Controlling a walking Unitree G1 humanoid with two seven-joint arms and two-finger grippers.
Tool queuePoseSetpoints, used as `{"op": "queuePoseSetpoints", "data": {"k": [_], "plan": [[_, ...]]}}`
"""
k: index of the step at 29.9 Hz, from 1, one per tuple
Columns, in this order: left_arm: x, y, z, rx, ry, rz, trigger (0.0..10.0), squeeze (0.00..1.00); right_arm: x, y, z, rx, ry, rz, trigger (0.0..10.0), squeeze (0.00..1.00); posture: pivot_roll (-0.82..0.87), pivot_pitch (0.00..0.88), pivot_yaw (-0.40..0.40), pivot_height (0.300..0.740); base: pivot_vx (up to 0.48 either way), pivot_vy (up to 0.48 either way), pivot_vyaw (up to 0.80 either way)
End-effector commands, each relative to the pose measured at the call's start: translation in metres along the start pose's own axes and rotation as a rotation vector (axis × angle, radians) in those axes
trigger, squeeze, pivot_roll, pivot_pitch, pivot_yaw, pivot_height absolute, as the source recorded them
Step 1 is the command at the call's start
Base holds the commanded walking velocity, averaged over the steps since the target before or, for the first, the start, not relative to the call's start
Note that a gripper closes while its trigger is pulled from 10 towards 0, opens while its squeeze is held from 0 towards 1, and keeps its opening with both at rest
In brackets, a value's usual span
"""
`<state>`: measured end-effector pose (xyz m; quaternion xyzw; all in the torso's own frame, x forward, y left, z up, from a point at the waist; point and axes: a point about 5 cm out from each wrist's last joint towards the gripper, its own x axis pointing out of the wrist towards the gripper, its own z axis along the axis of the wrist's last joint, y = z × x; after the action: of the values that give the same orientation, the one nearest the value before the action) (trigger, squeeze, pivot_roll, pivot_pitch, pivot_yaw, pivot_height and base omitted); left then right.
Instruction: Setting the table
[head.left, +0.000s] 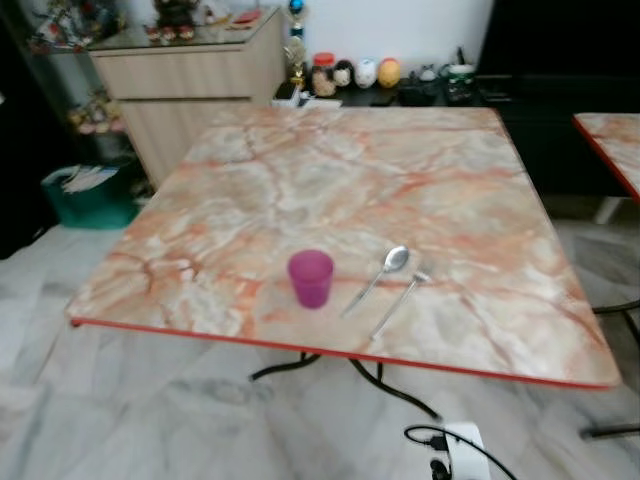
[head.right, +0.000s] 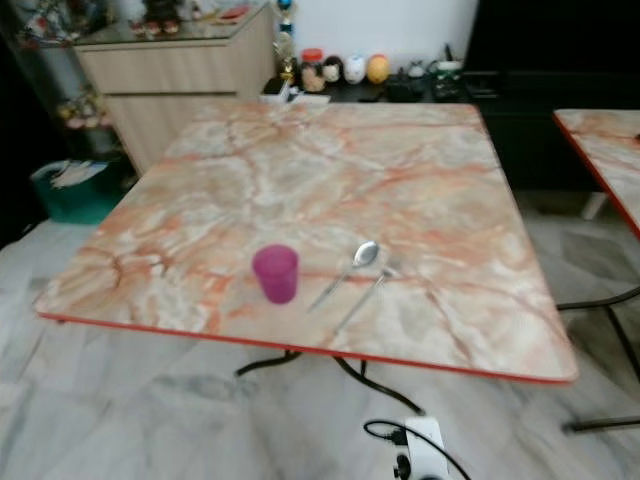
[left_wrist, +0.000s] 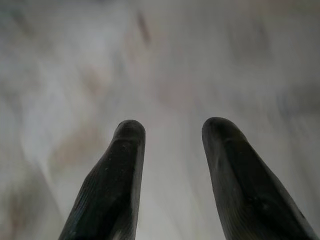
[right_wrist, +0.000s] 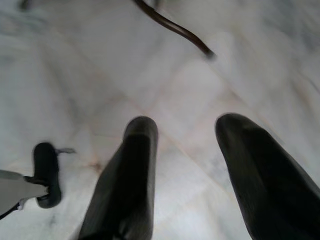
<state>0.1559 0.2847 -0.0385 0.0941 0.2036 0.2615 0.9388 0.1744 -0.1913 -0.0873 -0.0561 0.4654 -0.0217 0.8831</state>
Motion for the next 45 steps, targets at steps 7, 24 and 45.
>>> {"op": "queuePoseSetpoints", "data": {"k": [7,24,45], "plan": [[0.038,0.037,0.091,0.15,-0.354,0.259,10.0,0.0,-0.001,0.001,-0.003,0.008,0.006,0.0,10.0,0.0,-0.06,0.0,0.049,0.74,0.0,0.0,0.0],[0.016,-0.094,0.216,-0.235,-0.616,-0.522,10.0,0.0,-0.001,-0.001,-0.002,0.061,-0.025,-0.018,10.0,0.0,-0.07,0.0,0.055,0.74,0.0,0.0,0.0],[0.008,-0.096,0.22,-0.289,-0.571,-0.591,10.0,0.0,-0.001,0.0,-0.004,0.041,-0.007,-0.016,10.0,0.0,-0.07,0.0,0.049,0.74,0.0,0.0,-0.57]]}}
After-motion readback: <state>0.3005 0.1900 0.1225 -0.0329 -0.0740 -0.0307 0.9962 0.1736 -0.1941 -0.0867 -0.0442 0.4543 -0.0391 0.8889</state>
